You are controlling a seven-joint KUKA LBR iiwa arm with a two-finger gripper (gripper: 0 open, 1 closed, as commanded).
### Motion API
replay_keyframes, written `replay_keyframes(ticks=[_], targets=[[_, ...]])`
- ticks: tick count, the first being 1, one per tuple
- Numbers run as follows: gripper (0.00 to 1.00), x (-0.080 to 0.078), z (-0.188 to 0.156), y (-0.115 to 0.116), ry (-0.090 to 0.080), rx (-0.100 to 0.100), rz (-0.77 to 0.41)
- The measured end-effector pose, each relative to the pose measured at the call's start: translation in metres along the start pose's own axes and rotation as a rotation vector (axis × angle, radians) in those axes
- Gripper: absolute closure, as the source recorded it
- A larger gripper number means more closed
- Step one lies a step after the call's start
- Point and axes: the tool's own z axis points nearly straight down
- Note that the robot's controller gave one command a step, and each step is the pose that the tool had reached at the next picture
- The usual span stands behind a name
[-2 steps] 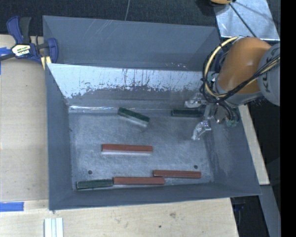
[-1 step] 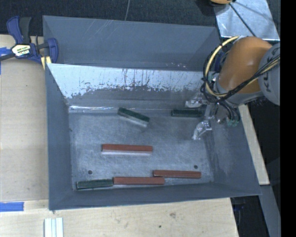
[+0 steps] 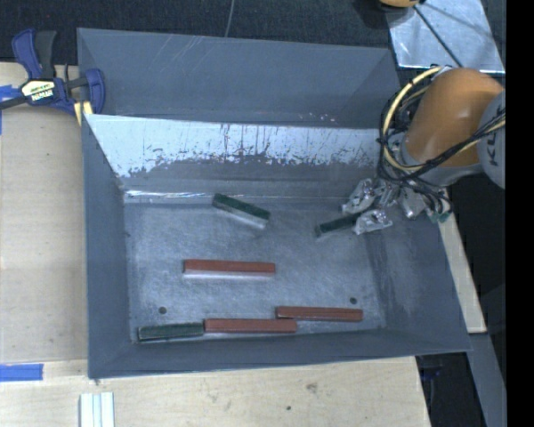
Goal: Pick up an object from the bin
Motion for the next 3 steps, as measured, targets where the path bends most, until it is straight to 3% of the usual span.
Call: replay_keyframes(ticks=[1, 2, 3], targets=[[1.00, 0.000, 0.000, 0.000, 0.000, 0.000, -0.001], [1.00, 0.003, -0.060, 0.004, 0.014, 0.002, 0.016], [1.00, -0.002, -0.136, 0.015, 0.012, 0.004, 0.021]])
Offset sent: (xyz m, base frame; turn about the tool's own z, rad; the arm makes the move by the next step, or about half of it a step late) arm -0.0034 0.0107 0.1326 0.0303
